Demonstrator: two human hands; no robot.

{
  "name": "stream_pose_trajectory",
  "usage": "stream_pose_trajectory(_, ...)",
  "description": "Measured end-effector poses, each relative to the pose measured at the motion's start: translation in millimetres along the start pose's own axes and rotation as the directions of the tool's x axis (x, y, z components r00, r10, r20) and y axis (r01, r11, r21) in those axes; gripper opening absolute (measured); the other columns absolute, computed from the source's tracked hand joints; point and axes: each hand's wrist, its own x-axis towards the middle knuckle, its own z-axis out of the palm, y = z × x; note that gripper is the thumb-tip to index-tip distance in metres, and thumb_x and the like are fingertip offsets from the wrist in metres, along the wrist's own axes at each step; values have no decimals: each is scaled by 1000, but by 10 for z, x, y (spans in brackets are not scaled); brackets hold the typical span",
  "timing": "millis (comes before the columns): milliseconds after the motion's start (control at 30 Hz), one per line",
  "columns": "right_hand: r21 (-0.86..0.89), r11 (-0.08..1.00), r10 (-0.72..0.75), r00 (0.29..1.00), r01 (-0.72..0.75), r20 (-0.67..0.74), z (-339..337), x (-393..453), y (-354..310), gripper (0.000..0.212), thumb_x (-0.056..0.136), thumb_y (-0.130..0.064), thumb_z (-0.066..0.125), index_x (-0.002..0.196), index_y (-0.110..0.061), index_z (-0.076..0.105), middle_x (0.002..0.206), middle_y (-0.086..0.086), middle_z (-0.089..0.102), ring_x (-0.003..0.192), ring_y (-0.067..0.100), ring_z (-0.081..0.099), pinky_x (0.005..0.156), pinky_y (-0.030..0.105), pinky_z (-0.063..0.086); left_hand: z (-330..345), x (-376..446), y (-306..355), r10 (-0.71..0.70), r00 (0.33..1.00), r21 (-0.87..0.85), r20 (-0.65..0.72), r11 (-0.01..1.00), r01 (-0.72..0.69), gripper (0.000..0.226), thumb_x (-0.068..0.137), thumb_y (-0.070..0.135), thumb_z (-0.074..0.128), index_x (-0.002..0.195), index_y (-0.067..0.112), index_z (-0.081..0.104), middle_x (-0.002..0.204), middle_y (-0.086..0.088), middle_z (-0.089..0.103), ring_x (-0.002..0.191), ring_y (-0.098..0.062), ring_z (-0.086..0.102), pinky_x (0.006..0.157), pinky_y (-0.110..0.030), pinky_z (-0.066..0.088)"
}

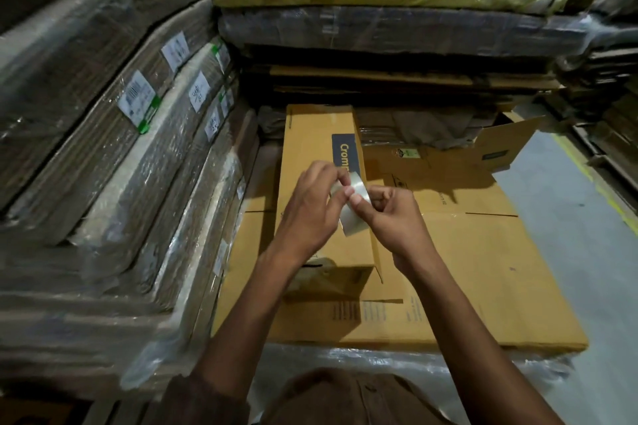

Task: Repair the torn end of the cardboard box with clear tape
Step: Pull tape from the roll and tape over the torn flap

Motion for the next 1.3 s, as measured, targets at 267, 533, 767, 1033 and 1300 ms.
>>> stream_pose_trajectory(267,125,988,98,994,-91,-55,244,-13,-147,29,104,-28,54,95,-10,76,64,-14,63,59,-6,51,53,12,38,-119,-83,-59,168,984,222,-63,963,-150,11,101,20,54,108,13,58,118,-6,53,103,-20,51,80,-33,49)
stream_pose_trajectory(533,319,922,246,968,-221,-40,261,-7,-367,34,107,-34,47,89,-12,66,58,-4,43,51,7,34,49,21,30,-87,-143,-135,182,969,248,-165,959,-138,25,93,24,66,115,13,62,120,-9,55,106,-19,52,83,-23,41)
stream_pose_trajectory(767,349,912,218,975,-217,39,138,20,-425,35,107,-33,46,97,-4,64,60,-2,43,50,7,35,43,21,24,-162,-15,-118,320,945,368,-75,889,-271,42,93,15,69,135,16,62,140,-10,55,127,-31,52,86,-41,47)
stream_pose_trajectory(1033,425,863,235,961,-274,144,45,33,-454,43,108,-41,40,93,-10,67,66,0,56,53,9,40,46,22,23,-84,-23,-104,546,814,418,-201,799,-432,16,96,0,63,103,-2,76,109,-16,73,107,-32,68,80,-39,52)
stream_pose_trajectory(1300,180,968,149,978,-175,148,-20,54,-416,52,104,-54,35,93,-14,67,66,-8,54,60,7,45,56,24,32,-99,15,40,143,965,-57,-219,986,-159,25,88,2,73,112,6,70,126,-8,64,124,-20,58,102,-29,49)
